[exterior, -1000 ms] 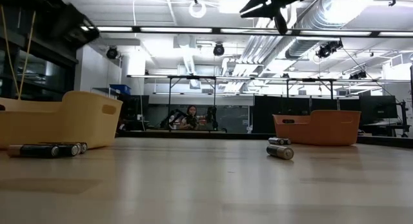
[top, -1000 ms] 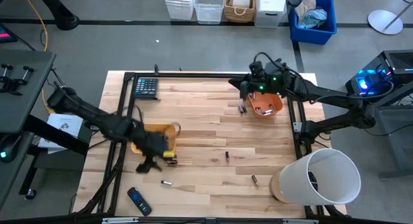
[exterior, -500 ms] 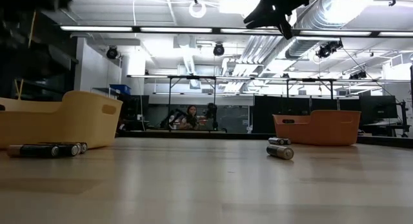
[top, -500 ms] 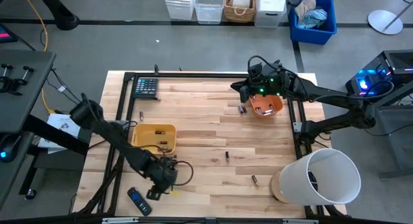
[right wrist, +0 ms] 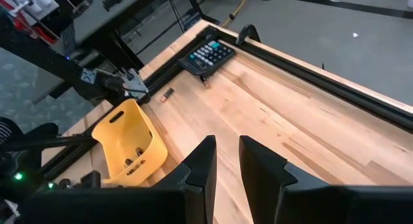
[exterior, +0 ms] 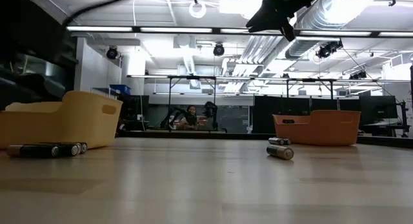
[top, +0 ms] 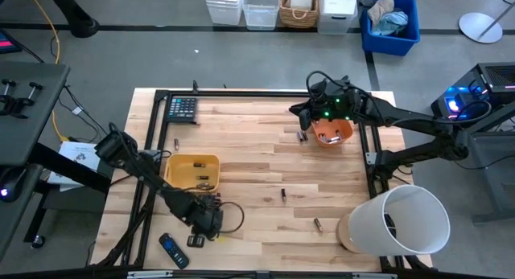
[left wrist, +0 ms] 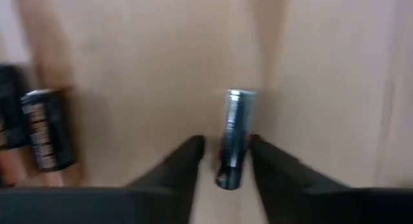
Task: Sort batteries
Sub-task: Put the silver battery into the orange bin
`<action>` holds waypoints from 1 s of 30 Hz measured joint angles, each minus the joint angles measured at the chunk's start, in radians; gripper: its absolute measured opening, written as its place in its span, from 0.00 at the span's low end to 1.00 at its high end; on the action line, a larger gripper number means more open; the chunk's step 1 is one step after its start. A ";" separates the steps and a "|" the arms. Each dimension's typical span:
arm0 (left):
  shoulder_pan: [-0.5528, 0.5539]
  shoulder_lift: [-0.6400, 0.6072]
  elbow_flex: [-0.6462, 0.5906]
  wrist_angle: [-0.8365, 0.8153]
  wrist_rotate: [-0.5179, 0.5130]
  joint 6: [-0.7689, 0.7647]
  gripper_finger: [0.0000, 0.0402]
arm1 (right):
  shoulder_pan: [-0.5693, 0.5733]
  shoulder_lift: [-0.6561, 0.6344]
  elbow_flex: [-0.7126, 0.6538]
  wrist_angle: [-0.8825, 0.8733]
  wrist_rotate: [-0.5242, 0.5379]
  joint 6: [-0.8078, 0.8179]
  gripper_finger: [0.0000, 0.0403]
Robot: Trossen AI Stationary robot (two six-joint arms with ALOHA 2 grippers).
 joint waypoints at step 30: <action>1.083 -0.077 0.298 0.569 0.218 0.620 0.07 | -0.065 -0.085 0.000 0.282 0.032 0.119 0.15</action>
